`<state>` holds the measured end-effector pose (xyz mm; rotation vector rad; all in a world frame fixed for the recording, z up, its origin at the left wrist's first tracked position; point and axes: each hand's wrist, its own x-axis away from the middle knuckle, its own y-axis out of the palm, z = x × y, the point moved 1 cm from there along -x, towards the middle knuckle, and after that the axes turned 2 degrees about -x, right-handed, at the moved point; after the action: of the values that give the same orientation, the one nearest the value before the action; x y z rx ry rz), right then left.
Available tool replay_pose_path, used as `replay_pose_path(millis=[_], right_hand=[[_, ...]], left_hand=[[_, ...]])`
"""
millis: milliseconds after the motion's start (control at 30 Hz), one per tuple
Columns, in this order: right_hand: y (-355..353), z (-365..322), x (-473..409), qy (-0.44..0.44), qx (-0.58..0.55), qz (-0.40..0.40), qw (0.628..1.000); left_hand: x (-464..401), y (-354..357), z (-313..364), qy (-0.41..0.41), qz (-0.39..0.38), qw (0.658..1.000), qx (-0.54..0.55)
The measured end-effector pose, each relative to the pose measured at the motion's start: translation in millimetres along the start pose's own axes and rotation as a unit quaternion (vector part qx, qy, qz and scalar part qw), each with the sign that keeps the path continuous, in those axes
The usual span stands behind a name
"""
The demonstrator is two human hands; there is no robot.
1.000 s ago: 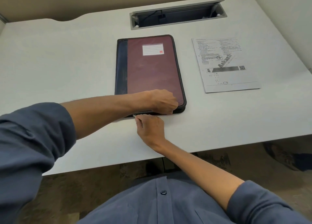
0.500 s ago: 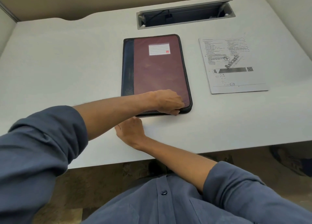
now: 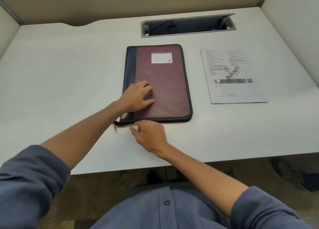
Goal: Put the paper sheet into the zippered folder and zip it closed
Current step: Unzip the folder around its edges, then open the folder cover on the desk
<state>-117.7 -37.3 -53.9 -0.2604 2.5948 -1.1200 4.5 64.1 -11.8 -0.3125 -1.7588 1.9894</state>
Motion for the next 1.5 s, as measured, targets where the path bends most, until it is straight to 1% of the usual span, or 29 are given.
replay_pose_path(millis=[33,100,167,200,267,333,400,467,567,733,867,967,1100,1200,1300,1367,1433,1500], right_hand=[[-6.1,7.1,1.0,-0.006,-0.004,0.017,1.0],[-20.7,22.1,0.7,-0.013,0.002,0.056,0.998],[-38.3,40.6,-2.9,0.006,0.03,0.109,0.994],[-46.9,52.6,-5.5,0.035,0.047,0.136,0.989],[-64.3,75.8,-11.3,0.128,0.059,0.174,0.975],[-79.9,94.4,-17.0,0.232,0.052,0.167,0.957],[-90.8,104.5,-22.5,0.292,0.037,0.129,0.947],[-95.6,108.4,-26.8,0.304,0.021,0.098,0.948],[-95.9,109.7,-32.2,0.329,-0.016,0.08,0.941],[-99.1,109.4,-37.4,0.377,-0.126,0.102,0.912],[-105.0,109.1,-42.1,0.401,-0.192,0.128,0.886],[-111.8,108.9,-45.0,0.403,-0.242,0.15,0.87],[-126.4,101.2,-49.1,0.375,-0.276,0.192,0.864],[-142.3,85.3,-52.9,0.335,-0.307,0.217,0.864],[-155.9,60.4,-58.2,0.278,-0.347,0.23,0.866],[-161.5,41.6,-63.2,0.229,-0.337,0.23,0.884],[-165.2,22.4,-69.0,0.175,-0.3,0.223,0.911],[-167.3,4.8,-75.7,0.13,-0.27,0.216,0.929]], left_hand=[[2.3,3.6,-5.5,-0.017,0.02,0.999,0.017],[10.2,10.8,-16.3,-0.061,0.053,0.997,0.014],[16.3,15.7,-23.3,-0.104,0.068,0.992,0.018],[19.0,16.9,-24.4,-0.129,0.067,0.989,0.031],[24.3,21.3,-23.9,-0.165,0.06,0.983,0.049],[26.2,25.7,-19.4,-0.175,0.049,0.982,0.048],[25.7,27.3,-15.0,-0.181,0.042,0.981,0.047],[24.0,27.3,-11.2,-0.191,0.036,0.98,0.053],[24.0,29.9,-6.9,-0.2,0.029,0.977,0.061],[23.8,35.1,-1.7,-0.212,0.028,0.973,0.087],[23.7,37.7,1.7,-0.214,0.032,0.972,0.087],[24.6,38.6,6.1,-0.214,0.04,0.972,0.082],[23.1,29.7,16.1,-0.227,0.045,0.967,0.104],[20.3,16.0,24.4,-0.24,0.052,0.962,0.122],[14.0,-9.2,26.4,-0.271,0.058,0.954,0.114],[7.8,-31.0,28.6,-0.285,0.068,0.949,0.117],[0.6,-52.7,35.0,-0.269,0.093,0.951,0.12],[-6.6,-74.2,42.9,-0.245,0.124,0.955,0.114]])
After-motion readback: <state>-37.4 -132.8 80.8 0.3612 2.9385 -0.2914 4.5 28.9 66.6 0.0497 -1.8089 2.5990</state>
